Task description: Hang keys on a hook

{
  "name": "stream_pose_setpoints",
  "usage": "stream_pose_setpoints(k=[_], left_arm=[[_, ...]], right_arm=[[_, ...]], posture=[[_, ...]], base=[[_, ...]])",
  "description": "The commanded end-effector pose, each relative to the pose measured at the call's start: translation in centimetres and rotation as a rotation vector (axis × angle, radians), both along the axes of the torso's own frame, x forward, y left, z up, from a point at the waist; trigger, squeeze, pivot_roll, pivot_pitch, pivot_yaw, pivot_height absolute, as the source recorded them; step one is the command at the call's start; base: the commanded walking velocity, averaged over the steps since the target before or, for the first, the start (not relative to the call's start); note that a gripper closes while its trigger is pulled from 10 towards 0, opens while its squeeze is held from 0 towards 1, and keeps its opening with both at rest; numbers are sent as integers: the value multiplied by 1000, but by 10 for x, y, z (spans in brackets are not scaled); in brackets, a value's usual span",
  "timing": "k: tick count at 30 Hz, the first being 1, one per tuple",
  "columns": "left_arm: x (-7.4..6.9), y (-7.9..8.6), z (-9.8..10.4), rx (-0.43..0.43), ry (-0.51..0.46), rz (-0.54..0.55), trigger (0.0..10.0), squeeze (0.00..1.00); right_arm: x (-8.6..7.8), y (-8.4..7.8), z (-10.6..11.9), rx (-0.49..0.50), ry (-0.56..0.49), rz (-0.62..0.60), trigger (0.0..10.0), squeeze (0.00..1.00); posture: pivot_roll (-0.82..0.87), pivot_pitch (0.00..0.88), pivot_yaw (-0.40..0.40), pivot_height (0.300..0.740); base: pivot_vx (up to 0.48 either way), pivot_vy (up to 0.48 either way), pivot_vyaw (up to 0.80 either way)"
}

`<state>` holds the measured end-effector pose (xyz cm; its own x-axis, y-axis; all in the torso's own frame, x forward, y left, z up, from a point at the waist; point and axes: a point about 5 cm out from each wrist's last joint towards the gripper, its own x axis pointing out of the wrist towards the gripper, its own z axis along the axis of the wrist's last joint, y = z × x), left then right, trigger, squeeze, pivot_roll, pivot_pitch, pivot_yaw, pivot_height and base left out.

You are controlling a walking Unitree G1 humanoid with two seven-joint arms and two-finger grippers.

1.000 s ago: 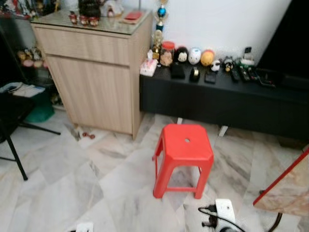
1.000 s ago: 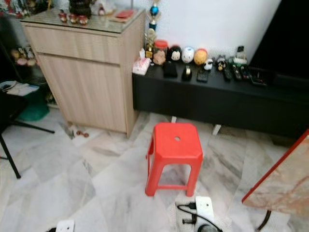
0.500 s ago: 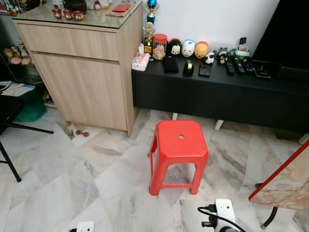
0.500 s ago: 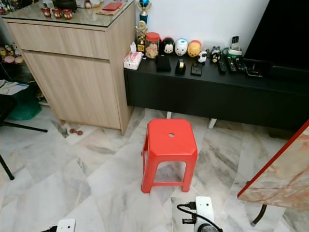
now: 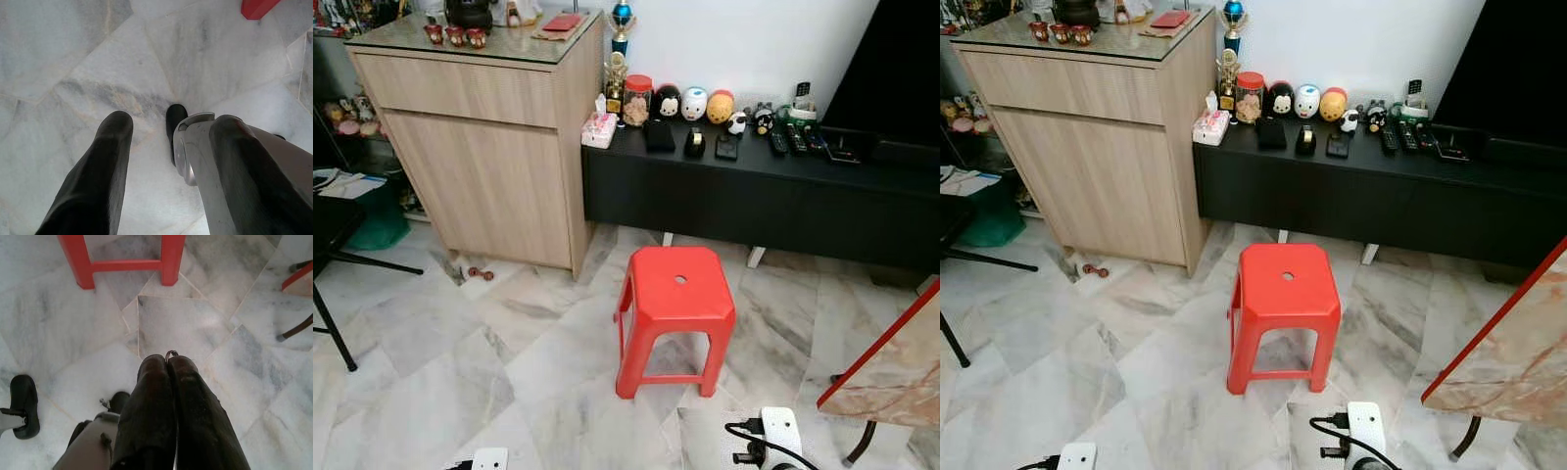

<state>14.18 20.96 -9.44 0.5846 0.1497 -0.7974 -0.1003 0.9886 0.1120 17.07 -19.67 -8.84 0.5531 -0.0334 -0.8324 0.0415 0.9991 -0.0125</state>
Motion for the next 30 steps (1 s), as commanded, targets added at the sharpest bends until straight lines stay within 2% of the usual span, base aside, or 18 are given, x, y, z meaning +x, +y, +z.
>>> stream_pose_setpoints(k=[1,5,13,18,25,30], left_arm=[[-7,-8,-4,-23,32,-8,10000,0],[-7,-7,-4,-23,30,-17,10000,0],[-17,6,-5,-16,42,-14,10000,0],[-17,7,-4,-17,43,-16,10000,0],[-15,2,-5,-21,47,-24,10000,0],[-20,1,-7,-22,67,-24,10000,0]], right_arm=[[0,-3,1,-11,-2,-1,10000,0],[-2,1,-1,-11,1,-4,10000,0],[0,8,-1,-5,-2,3,10000,0],[12,4,5,-16,-28,-1,10000,0],[13,0,6,-23,-37,-12,10000,0],[16,2,7,-22,-43,-10,10000,0]], posture=[[44,0,-99,740],[44,0,-99,740],[43,0,-99,740],[45,0,-98,740],[43,0,-96,740],[45,0,-96,740]], base=[[0,0,0],[0,-304,0],[0,-336,0],[0,-339,0],[0,-344,0],[0,-346,0]])
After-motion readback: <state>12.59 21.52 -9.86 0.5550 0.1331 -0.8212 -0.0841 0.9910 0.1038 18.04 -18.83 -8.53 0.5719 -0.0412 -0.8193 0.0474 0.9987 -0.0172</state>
